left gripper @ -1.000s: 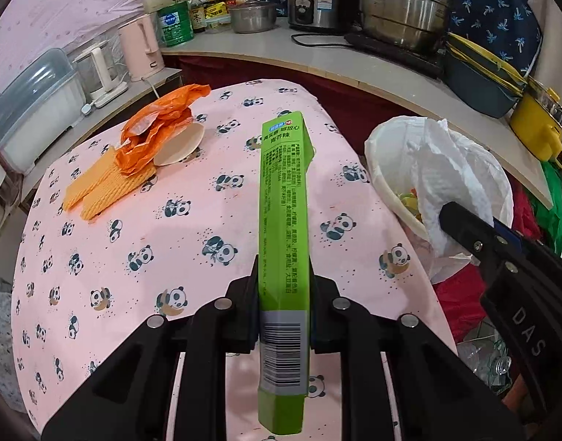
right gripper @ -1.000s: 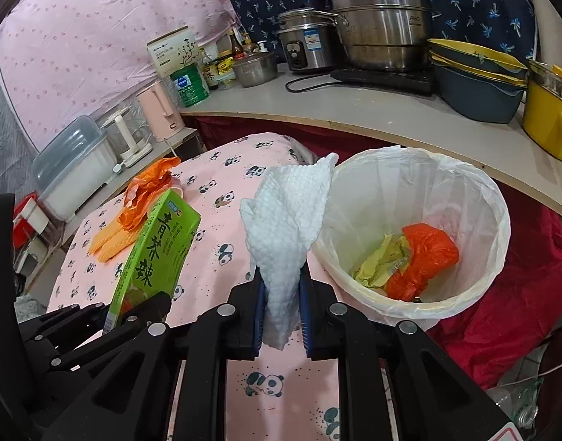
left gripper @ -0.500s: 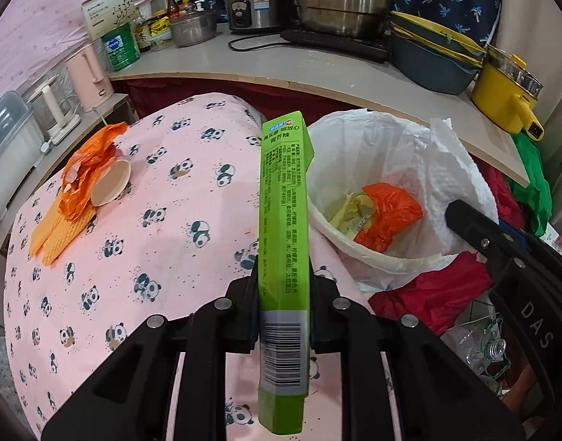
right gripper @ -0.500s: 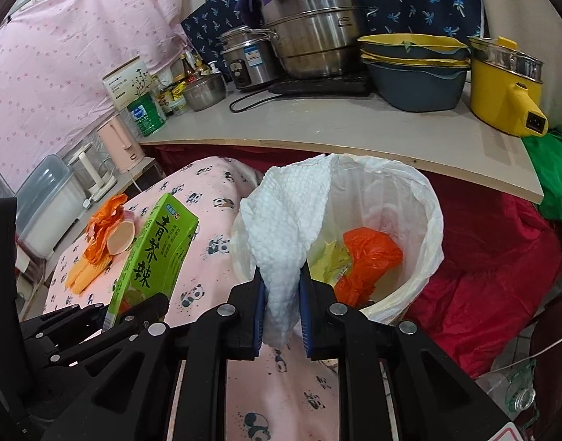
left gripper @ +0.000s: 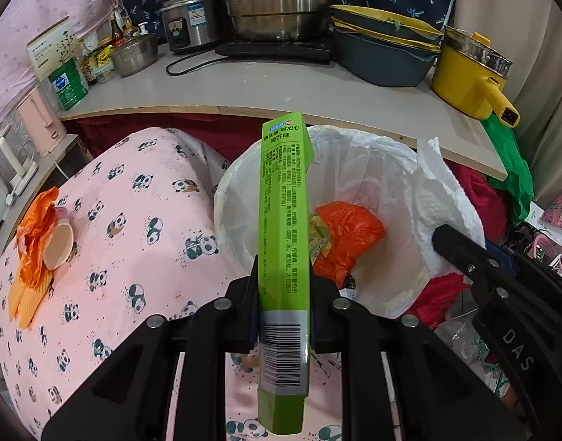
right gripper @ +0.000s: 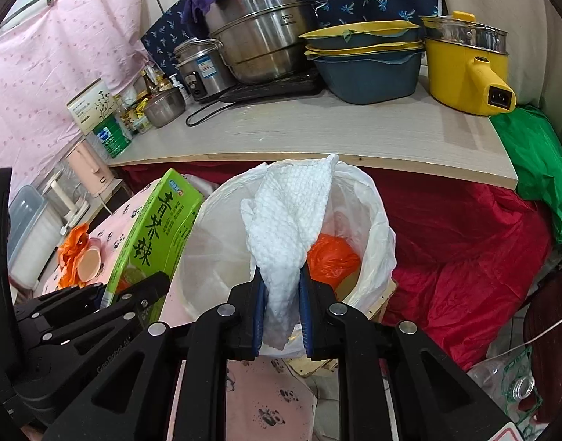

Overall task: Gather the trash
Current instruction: 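Carry the carton and tissue over the white trash bin with both tools, then open both tools to drop the carton and tissue into the bin, then move both tools back over the table to the orange wrappers, then grasp the orange plastic bag with the right tool and lift it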

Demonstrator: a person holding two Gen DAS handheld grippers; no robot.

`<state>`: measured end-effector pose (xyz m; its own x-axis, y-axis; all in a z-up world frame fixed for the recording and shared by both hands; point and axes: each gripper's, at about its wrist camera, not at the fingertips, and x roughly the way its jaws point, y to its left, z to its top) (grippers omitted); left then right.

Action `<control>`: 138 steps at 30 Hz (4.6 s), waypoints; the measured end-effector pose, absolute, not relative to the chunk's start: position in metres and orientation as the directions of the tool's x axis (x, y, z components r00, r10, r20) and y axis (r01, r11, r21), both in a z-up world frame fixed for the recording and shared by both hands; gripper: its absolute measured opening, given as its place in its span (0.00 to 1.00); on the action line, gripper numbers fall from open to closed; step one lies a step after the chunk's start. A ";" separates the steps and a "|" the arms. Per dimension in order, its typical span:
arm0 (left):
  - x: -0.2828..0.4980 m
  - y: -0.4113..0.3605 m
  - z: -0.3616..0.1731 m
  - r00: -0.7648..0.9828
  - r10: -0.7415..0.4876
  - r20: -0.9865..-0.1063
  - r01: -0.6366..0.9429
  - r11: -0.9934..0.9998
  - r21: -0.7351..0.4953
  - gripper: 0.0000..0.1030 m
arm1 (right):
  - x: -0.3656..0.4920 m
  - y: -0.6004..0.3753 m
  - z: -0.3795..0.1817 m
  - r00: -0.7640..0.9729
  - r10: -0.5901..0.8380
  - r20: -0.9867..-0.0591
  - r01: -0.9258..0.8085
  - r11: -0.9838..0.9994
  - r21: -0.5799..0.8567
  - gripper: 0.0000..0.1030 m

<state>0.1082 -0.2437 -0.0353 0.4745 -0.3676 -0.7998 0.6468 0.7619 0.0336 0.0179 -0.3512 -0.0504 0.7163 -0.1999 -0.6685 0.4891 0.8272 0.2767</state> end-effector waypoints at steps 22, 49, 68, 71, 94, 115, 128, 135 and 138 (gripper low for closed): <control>0.141 -0.248 -0.037 0.518 -0.360 -0.776 0.604 0.796 0.035 0.53 | 0.050 -0.362 -0.057 0.702 -0.209 -0.681 0.503 0.823 0.266 0.15; 0.154 -0.180 -0.025 0.581 -0.306 -0.754 0.481 0.876 0.015 0.67 | 0.080 -0.325 -0.030 0.740 -0.200 -0.642 0.434 0.871 0.229 0.39; 0.157 -0.081 -0.015 0.645 -0.209 -0.735 0.300 0.954 -0.009 0.74 | 0.100 -0.234 -0.011 0.773 -0.091 -0.628 0.272 0.941 0.199 0.44; 0.159 -0.059 -0.018 0.647 -0.185 -0.740 0.263 0.965 -0.012 0.74 | 0.106 -0.214 -0.011 0.772 -0.069 -0.631 0.241 0.952 0.191 0.44; 0.181 0.076 -0.025 0.660 -0.068 -0.748 0.062 0.997 -0.036 0.74 | 0.168 -0.104 -0.015 0.751 0.066 -0.657 0.065 0.983 0.174 0.44; 0.244 0.112 -0.047 0.642 -0.050 -0.765 0.024 0.999 -0.045 0.75 | 0.296 -0.092 -0.055 0.687 0.191 -0.701 0.078 0.940 0.333 0.47; 0.258 0.105 -0.051 0.635 -0.088 -0.767 0.052 0.996 -0.072 0.75 | 0.301 -0.089 -0.060 0.690 0.218 -0.690 0.043 0.940 0.340 0.04; 0.261 0.093 -0.050 0.622 -0.146 -0.769 0.092 0.989 -0.113 0.78 | 0.278 -0.118 -0.037 0.760 0.150 -0.633 0.101 0.934 0.343 0.02; 0.264 0.084 -0.051 0.615 -0.170 -0.770 0.111 0.985 -0.129 0.78 | 0.266 -0.134 -0.032 0.780 0.102 -0.617 0.149 0.928 0.342 0.02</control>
